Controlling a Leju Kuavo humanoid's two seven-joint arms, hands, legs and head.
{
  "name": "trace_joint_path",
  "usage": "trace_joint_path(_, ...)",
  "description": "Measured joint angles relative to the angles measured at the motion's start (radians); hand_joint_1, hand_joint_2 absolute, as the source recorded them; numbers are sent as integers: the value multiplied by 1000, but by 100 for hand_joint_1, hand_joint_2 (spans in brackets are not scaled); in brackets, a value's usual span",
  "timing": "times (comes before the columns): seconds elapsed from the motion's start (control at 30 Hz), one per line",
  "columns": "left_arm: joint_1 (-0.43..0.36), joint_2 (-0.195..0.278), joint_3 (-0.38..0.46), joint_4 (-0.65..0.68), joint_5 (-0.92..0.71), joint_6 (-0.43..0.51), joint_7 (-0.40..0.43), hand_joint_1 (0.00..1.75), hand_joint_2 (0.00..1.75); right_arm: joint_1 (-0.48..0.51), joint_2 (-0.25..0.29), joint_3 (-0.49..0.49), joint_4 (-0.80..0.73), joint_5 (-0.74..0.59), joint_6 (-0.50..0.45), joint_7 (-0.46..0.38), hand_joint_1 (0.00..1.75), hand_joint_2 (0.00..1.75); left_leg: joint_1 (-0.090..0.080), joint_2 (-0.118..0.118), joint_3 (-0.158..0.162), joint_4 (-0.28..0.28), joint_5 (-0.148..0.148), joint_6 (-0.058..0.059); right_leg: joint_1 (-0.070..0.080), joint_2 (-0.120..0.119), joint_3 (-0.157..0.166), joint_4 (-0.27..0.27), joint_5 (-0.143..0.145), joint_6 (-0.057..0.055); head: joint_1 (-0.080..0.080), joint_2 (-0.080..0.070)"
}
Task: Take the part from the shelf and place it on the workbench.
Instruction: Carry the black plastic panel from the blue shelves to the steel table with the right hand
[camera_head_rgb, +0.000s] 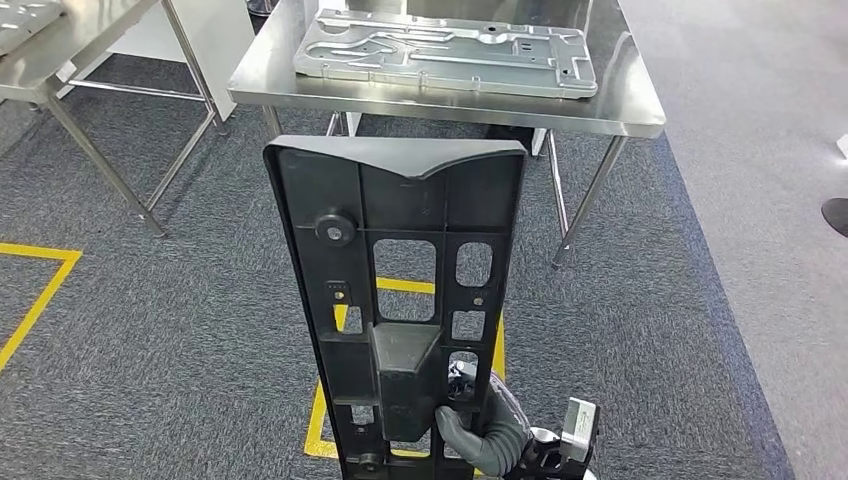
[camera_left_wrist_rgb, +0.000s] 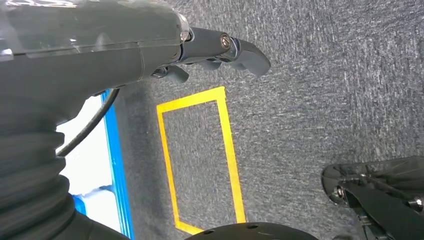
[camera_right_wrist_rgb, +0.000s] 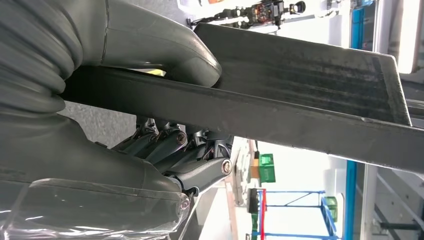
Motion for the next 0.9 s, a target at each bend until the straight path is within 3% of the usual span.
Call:
trace_joint_path(0.03,0,0,0,0,0,0,0,0,175,0,-1,0,0,0,1,0,141,175,-3,5,1,0,-1,1,1,0,-8,13,6,-3,0,0)
trace_joint_path(0.07,0,-1,0,0,0,0,0,0,175,0,-2,1,1,-1,1,0,141,175,-5,10,2,1,-2,2,2,-1,6,-19,33,-7,0,0)
trace_joint_path(0.17,0,-3,0,0,0,1,-1,0,175,-5,-4,2,0,-3,2,0,141,175,-12,25,10,1,-6,-1,15,-37,105,-226,125,-31,0,0)
trace_joint_path(0.23,1,-4,0,0,0,2,-1,0,175,-9,-4,3,0,-4,3,0,141,175,-14,36,11,2,-8,-8,25,-52,125,-278,135,-39,0,0)
trace_joint_path(0.33,2,-3,1,-1,1,3,-1,0,175,-10,-5,6,-1,-6,3,1,141,175,-15,41,11,9,-19,-24,18,-26,124,-286,145,-46,0,0)
trace_joint_path(0.4,1,-2,1,-2,1,3,-2,0,175,-13,-5,9,-1,-8,4,2,141,175,-14,14,-17,77,-64,-36,10,-10,126,-293,152,-53,0,0)
trace_joint_path(0.47,1,-2,1,-2,1,3,-3,0,175,-14,-5,11,0,-9,4,5,141,175,-10,-5,-78,213,-131,-45,10,6,123,-293,154,-56,0,0)
trace_joint_path(0.5,2,-2,1,-2,1,3,-4,0,175,-14,-5,12,0,-10,3,8,141,175,-9,-6,-104,269,-149,-48,10,14,122,-291,154,-57,0,0)
trace_joint_path(0.53,2,-2,1,-2,0,3,-4,0,175,-13,-5,12,0,-10,3,10,141,175,-7,-7,-116,293,-147,-51,10,22,122,-290,154,-57,0,0)
trace_joint_path(0.57,2,-2,1,-2,0,3,-4,0,175,-13,-5,12,0,-10,2,13,141,175,-5,-7,-109,275,-125,-53,9,29,123,-288,153,-56,0,0)
trace_joint_path(0.63,1,-2,1,-2,-1,3,-5,0,175,-11,-5,12,-1,-10,0,16,141,175,2,-11,-50,145,-53,-57,8,40,125,-284,149,-50,0,0)
trace_joint_path(0.7,0,-2,1,-2,-1,3,-6,0,175,-9,-5,11,-3,-10,0,18,141,175,6,-21,-2,36,-15,-49,10,48,122,-275,145,-40,0,0)
trace_joint_path(0.83,-2,-4,1,-2,-2,3,-7,0,175,-5,-5,11,-7,-9,-1,18,141,175,2,-26,4,11,-10,-17,11,49,114,-268,140,-19,0,0)
trace_joint_path(0.9,-2,-5,1,-2,-2,4,-8,0,175,-4,-5,11,-10,-7,-1,18,141,175,4,-22,4,6,-6,-5,9,33,89,-209,101,-9,0,0)
